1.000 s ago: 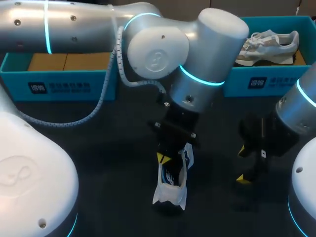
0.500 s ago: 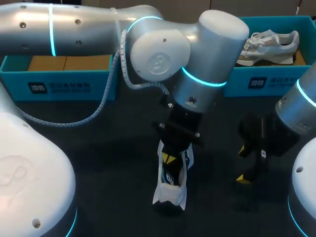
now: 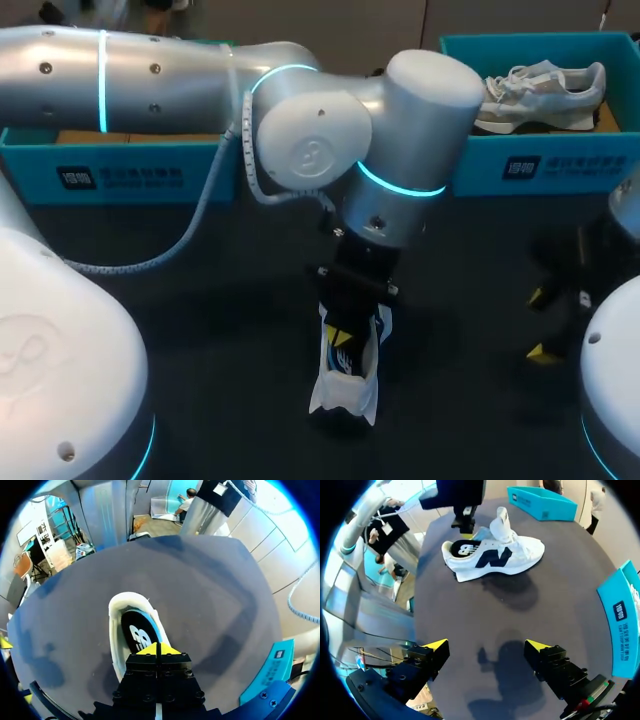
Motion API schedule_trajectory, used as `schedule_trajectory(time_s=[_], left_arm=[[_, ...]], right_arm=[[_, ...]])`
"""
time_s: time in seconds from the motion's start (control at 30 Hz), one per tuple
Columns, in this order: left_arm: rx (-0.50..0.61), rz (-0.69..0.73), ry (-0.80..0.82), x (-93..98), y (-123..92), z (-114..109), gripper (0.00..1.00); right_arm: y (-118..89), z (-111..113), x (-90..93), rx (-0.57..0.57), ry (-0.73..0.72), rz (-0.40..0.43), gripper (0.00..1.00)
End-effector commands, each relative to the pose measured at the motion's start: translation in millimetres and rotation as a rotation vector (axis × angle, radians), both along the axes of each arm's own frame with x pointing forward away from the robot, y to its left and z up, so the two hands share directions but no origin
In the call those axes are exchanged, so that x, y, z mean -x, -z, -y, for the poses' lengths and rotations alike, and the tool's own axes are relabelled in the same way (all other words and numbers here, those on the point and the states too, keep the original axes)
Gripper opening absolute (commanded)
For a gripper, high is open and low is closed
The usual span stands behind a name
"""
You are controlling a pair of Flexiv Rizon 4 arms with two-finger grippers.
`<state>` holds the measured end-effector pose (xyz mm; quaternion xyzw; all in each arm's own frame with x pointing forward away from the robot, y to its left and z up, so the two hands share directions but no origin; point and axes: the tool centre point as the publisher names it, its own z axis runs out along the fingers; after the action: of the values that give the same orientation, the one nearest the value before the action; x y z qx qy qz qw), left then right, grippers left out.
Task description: Take the shoe out of the shoebox, open the shoe tongue, remove and reinsert the insole, then place the shoe into the shoebox
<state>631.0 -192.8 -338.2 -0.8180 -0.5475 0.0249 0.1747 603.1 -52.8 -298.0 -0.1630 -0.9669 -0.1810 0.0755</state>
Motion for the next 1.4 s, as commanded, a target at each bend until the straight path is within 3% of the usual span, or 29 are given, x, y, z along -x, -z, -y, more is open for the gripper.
schedule_trajectory(time_s=[0.03, 0.33, 0.73, 1.13, 1.4], left_arm=[[-0.003, 0.004, 0.011, 0.9, 10, 1, 0.00], [-0.016, -0.011, 0.022, -1.9, 20, -4, 0.00], [-0.032, -0.014, 0.026, 6.6, 50, -8, 0.00], [0.004, 0.002, -0.078, 3.2, 77, -3, 0.00], [0.036, -0.011, -0.111, -3.0, 48, 4, 0.00]], right_arm=[[-11, 9, 11.4, -0.005, 0.004, 0.016, 1.00], [-11, 9, 11.4, -0.005, 0.004, 0.016, 1.00], [-11, 9, 11.4, -0.005, 0.004, 0.016, 1.00], [-11, 9, 11.4, -0.005, 0.004, 0.016, 1.00], [-11, 9, 11.4, -0.005, 0.004, 0.016, 1.00]])
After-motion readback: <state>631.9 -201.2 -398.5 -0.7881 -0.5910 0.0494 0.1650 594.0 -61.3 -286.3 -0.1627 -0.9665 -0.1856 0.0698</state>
